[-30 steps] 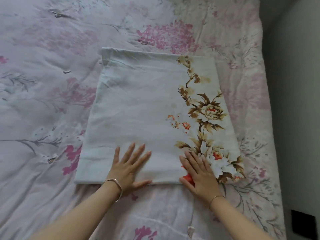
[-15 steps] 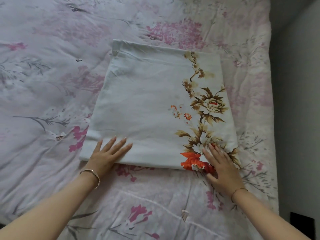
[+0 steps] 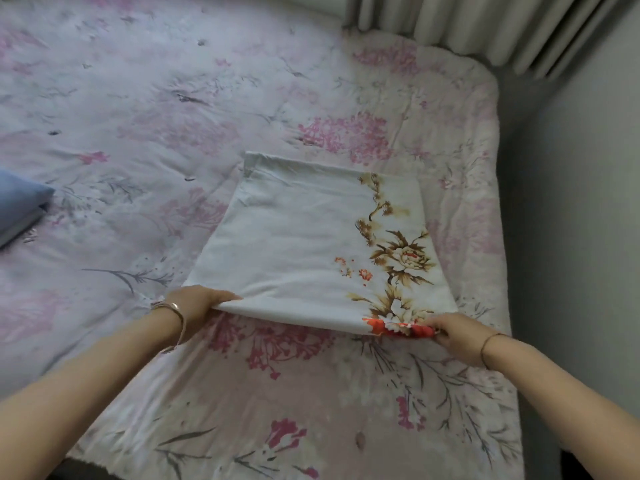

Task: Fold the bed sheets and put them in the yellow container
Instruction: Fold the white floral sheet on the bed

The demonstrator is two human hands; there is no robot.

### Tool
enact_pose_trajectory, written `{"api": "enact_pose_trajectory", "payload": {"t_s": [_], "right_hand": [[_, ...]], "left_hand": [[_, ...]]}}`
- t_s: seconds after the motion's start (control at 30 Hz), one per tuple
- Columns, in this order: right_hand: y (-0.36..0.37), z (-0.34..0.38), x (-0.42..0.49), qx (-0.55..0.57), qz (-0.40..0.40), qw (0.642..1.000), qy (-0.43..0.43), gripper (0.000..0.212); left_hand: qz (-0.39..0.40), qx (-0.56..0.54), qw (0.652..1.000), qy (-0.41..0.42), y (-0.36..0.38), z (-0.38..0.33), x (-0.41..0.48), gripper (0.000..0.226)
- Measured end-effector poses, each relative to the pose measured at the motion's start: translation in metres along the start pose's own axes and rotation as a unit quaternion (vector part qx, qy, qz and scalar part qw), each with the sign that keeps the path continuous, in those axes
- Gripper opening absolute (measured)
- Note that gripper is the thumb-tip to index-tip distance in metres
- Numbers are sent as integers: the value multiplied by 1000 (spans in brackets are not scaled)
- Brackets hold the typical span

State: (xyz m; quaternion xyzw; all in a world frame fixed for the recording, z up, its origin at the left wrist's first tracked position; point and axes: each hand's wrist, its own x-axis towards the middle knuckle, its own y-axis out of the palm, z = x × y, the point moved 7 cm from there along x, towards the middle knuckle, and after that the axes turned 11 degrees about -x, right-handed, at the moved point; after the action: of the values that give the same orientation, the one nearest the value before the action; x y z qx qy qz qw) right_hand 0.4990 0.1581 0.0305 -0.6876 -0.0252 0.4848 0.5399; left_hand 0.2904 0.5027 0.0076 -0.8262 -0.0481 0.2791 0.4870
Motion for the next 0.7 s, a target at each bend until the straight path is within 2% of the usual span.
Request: {"api": "enact_pose_trajectory", "payload": {"t_s": [0.07,0.13,0.2,0.27,0.33,0.37,0.4,0.47,0.53,0.6,0.7], "right_hand": [[-6,10,-22,-28,85,996,-28,21],[-1,20,-44,-34,200,978,-54,18],[-4,29,-68,12,318,946,-67,13],[-10,29,-86,80,409,908,-52,10],[-20,25,-85,130,427,894,-48,12],[-27,23,-79,145,402,903,-44,11],[-36,18,-63,138,345,927,-45,10],[-53,7,-29,89,198,975,-54,16],[-66,-4,3,82,90,992,-28,16],[-75,-15,34,71,10,997,13,16],[-83,-29,77,6,-55,995,78,18]], "left_hand": [[90,-2,996,15,-13,-8,-12,20],[214,-28,976,-2,-18,-14,-29,13],[349,-129,923,-96,-29,-17,-50,9],[460,-177,851,-182,-39,-22,-67,21],[492,-144,837,-191,-51,-22,-61,32],[479,-128,849,-186,-54,-20,-51,33],[445,-109,873,-170,-57,-16,-33,30],[315,-79,940,-104,-66,-8,10,29],[161,-100,981,-40,-81,-8,47,26],[52,-111,992,11,-91,-11,78,43],[-7,-99,994,39,-93,-12,121,44]]}}
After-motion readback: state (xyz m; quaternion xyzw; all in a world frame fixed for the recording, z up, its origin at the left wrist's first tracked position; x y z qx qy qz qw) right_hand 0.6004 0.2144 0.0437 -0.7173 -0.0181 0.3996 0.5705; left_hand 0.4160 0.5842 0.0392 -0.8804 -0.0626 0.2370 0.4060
